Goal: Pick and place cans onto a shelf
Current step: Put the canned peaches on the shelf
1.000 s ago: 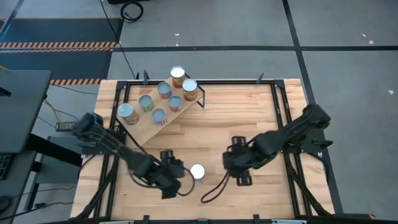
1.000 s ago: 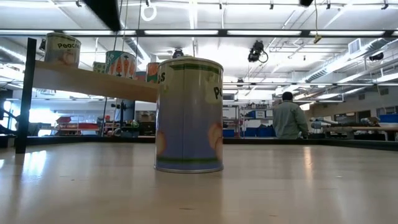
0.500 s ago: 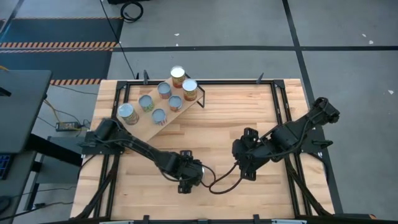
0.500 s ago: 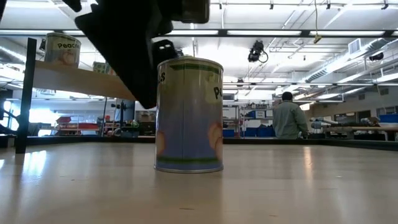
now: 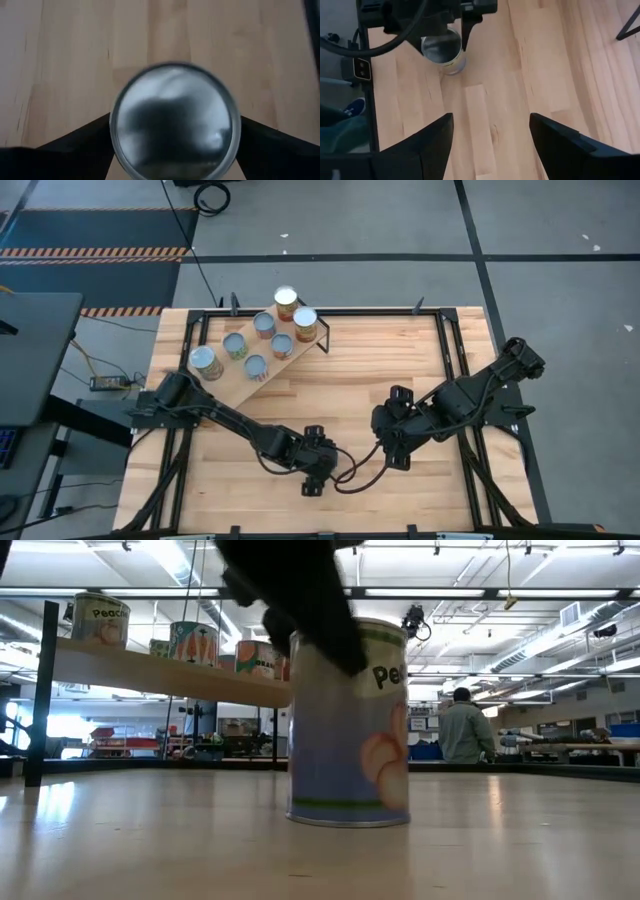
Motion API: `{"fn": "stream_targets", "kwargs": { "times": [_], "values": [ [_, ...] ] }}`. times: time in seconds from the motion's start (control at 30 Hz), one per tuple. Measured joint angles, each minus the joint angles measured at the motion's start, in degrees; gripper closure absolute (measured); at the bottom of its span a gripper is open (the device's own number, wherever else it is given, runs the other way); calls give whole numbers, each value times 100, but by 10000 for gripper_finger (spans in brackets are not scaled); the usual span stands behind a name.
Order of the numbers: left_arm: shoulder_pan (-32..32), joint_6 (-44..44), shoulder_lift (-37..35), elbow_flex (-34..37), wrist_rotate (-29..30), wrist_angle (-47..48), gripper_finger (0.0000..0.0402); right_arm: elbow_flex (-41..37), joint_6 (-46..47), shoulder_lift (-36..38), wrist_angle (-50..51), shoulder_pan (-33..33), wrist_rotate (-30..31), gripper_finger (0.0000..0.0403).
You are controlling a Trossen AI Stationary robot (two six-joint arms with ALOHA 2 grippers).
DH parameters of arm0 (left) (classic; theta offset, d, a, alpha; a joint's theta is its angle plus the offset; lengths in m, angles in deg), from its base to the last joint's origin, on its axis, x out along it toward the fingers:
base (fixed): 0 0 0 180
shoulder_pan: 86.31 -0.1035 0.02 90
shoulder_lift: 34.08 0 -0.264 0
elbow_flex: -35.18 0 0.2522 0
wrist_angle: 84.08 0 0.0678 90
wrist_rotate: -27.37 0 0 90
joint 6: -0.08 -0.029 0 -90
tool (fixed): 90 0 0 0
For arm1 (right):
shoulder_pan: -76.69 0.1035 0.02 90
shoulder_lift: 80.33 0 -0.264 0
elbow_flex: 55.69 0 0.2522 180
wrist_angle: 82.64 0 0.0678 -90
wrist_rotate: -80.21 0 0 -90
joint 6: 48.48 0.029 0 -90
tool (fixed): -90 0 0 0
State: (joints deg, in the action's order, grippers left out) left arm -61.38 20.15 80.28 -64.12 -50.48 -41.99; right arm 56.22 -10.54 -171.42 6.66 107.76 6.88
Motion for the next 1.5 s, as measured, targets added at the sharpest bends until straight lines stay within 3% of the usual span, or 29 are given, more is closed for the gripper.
{"fn": "stream_targets", "kwargs": {
  "times": [0.33, 0.53, 0.67, 0.77, 1.13, 1.3, 1.5],
  "values": [
    [-151, -574, 7, 0, 70, -311, 50, 0, 2, -4, 1, -2, 0, 135],
    [-235, -580, 154, -21, -26, -498, 84, 0, 2, -4, -1, -2, 0, 135],
    [-264, -575, 33, -8, -98, -293, 85, 0, 2, -4, 14, 0, -2, 135],
    [-264, -502, -411, 24, -191, 153, 85, 0, 41, -4, 16, -2, 0, 135],
    [-83, -272, -3111, -2, -161, 2755, 84, 0, 48, -4, 3, 0, 308, 135],
    [-87, -489, -4080, -2, 510, 3781, 84, 0, 223, -4, -15, -17, 575, 135],
    [-180, -573, -4802, -2, 823, 5278, 84, 0, 447, -4, -46, -17, 631, 135]
  ]
}}
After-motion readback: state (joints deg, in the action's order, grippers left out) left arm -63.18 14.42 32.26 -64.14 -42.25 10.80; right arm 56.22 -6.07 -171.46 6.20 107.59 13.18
